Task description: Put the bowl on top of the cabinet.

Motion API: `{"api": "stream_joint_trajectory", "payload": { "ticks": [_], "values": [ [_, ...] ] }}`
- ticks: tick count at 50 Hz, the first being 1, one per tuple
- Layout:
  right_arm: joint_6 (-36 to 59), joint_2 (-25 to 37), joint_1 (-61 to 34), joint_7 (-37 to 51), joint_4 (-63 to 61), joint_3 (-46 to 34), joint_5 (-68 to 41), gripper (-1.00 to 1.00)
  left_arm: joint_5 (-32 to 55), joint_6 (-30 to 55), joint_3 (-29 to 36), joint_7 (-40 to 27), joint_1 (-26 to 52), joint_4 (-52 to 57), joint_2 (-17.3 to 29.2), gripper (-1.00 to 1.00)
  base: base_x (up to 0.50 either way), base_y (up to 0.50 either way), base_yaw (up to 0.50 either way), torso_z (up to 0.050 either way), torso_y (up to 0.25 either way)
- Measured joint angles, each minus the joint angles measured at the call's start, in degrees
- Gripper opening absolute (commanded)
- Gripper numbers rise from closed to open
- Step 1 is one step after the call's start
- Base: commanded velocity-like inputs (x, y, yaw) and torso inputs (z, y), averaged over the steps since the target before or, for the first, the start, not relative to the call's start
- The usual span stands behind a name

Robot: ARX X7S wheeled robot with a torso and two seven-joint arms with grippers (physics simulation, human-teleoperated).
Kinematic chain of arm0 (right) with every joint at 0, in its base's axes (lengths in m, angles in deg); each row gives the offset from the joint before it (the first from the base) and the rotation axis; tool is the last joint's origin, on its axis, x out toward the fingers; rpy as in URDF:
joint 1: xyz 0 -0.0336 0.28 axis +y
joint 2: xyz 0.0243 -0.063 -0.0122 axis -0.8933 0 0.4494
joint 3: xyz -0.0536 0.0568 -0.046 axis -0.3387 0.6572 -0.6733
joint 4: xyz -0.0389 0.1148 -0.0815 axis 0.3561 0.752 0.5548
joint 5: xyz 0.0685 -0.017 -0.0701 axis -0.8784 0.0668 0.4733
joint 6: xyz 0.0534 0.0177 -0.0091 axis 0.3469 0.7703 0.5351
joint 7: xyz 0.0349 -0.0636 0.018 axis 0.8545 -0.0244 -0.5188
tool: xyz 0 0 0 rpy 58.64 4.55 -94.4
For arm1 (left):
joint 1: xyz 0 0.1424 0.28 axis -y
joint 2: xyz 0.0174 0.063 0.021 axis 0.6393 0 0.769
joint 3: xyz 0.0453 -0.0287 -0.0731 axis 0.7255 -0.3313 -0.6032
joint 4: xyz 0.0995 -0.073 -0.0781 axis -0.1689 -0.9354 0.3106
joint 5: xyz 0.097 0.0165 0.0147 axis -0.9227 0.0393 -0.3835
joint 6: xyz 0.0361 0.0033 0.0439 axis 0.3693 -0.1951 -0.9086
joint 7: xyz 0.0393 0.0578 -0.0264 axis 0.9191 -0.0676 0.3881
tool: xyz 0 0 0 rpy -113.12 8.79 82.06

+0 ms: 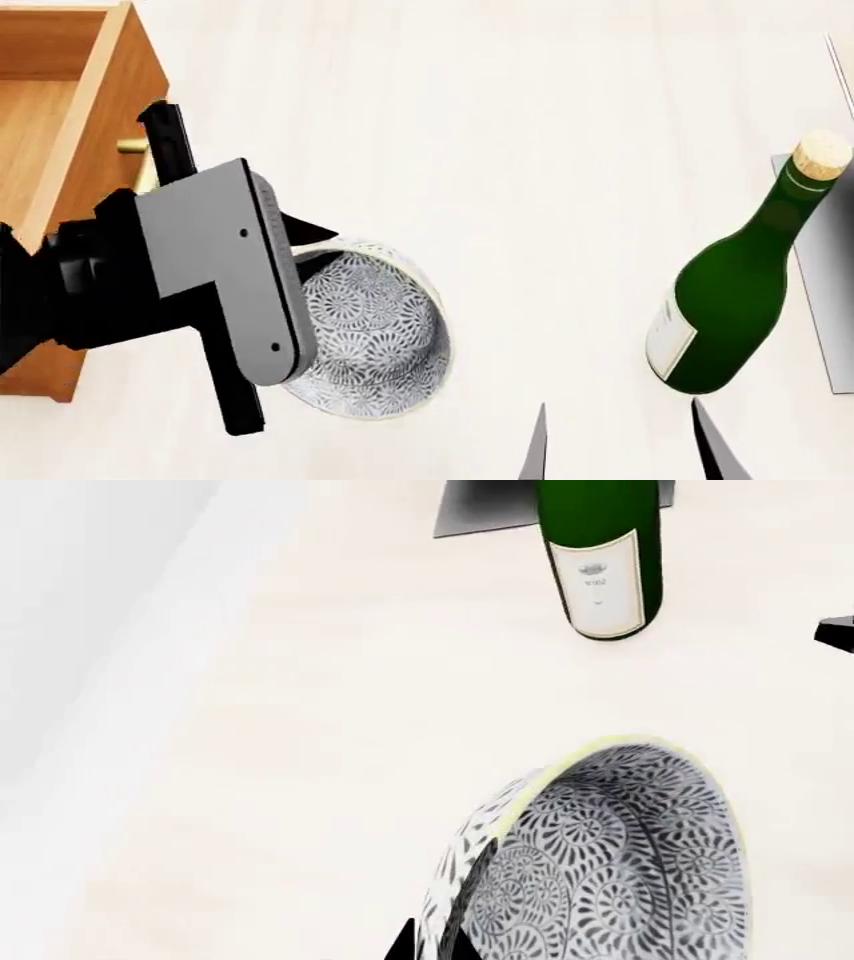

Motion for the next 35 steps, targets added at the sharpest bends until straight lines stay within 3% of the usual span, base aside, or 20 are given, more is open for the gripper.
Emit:
{"api": "stream_joint_trajectory", "payload": {
  "ticks": [12,35],
  "values": [
    [0.59,0.32,-0.11,0.15,-0.78,0.05,-0.21,1.00,2.22,4.55,-7.52,-1.31,6.50,-2.14,-1.76,-1.00,0.00,0.00,0.00,0.000,0.000],
    [1.56,0.56,-0.36,0.75,-1.19,-0.58,0.24,1.00,-3.24,1.44,-28.76,-17.33,24.89,-34.74,-8.55,-1.00,0.00,0.00,0.00,0.000,0.000]
  ]
}}
